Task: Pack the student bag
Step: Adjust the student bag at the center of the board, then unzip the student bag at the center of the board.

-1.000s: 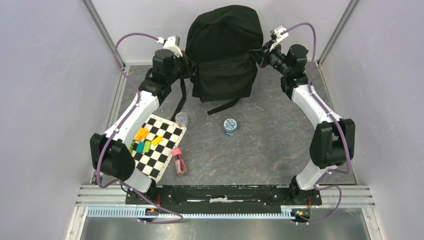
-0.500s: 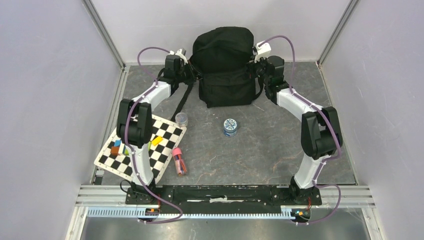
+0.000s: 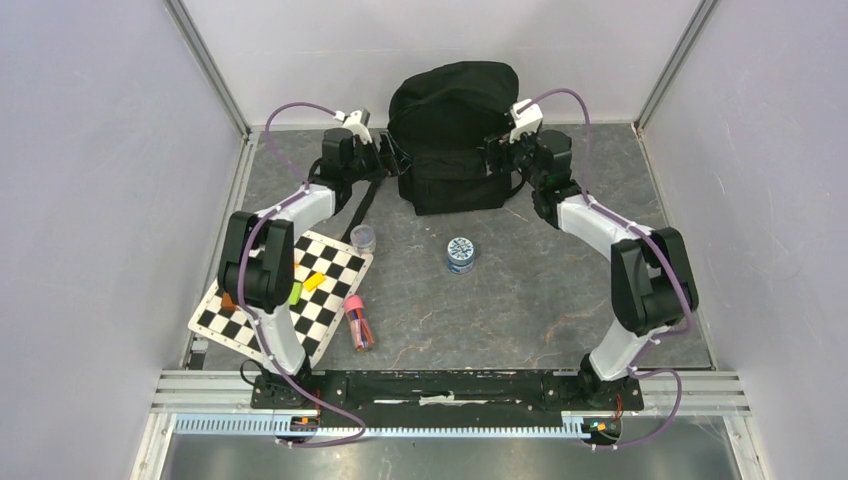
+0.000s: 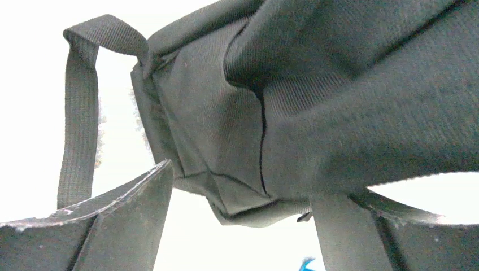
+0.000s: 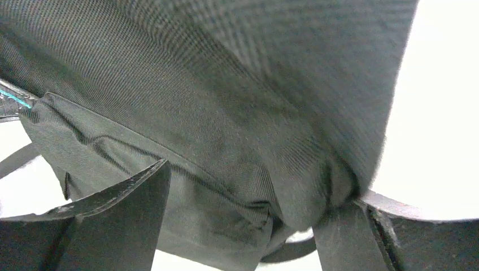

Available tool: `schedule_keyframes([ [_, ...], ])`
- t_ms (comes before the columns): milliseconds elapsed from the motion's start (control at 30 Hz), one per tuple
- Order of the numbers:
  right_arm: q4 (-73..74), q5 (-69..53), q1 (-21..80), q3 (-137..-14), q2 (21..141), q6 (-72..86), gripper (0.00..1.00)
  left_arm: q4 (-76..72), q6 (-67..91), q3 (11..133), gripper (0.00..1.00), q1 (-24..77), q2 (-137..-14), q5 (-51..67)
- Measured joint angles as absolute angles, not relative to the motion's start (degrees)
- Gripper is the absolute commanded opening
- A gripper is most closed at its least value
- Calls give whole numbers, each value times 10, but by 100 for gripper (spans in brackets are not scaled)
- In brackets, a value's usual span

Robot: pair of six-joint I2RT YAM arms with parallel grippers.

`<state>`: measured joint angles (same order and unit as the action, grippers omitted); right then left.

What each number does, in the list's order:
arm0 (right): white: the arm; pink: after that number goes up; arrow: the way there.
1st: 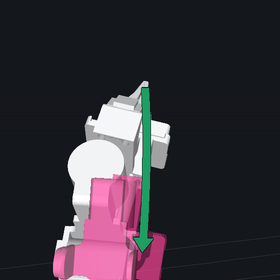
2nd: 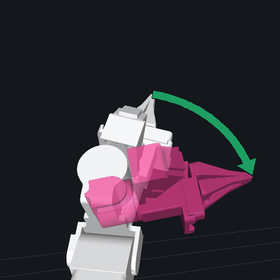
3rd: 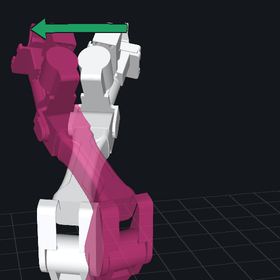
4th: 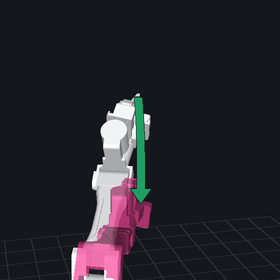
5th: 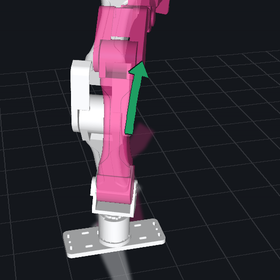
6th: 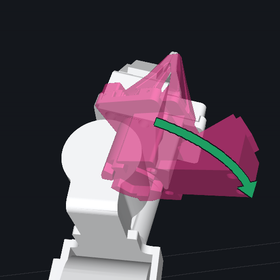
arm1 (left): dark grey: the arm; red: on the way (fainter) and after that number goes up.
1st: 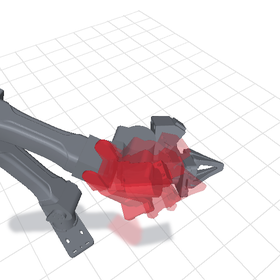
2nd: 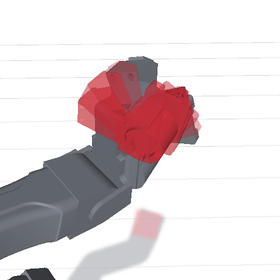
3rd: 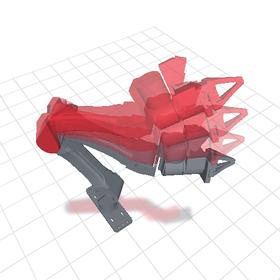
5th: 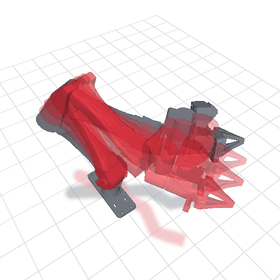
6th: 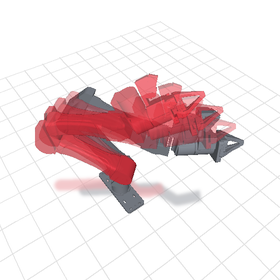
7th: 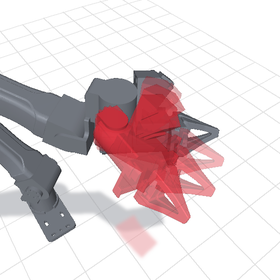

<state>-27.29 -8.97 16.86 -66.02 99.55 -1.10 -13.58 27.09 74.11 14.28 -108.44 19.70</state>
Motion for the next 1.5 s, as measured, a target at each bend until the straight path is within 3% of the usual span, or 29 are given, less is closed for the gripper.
schedule_keyframes([
  [100,-272,-91,166,-619,955,-8,93,-155,256,693,100,143,-1048,196],
  [333,-248,-91,150,-538,849,-2,95,-187,230,607,100,147,-953,200],
  [567,-274,-94,161,-438,754,55,88,-216,229,550,100,174,-886,186],
  [667,-307,-84,210,-400,750,84,85,-216,231,549,98,199,-881,156],
  [967,-399,-58,342,-436,908,150,77,-229,249,555,75,210,-912,115],
  [1300,-413,22,368,-579,1067,167,70,-237,253,581,77,214,-973,104],
  [1500,-407,59,368,-615,1104,169,63,-242,253,612,67,218,-1003,103],
])
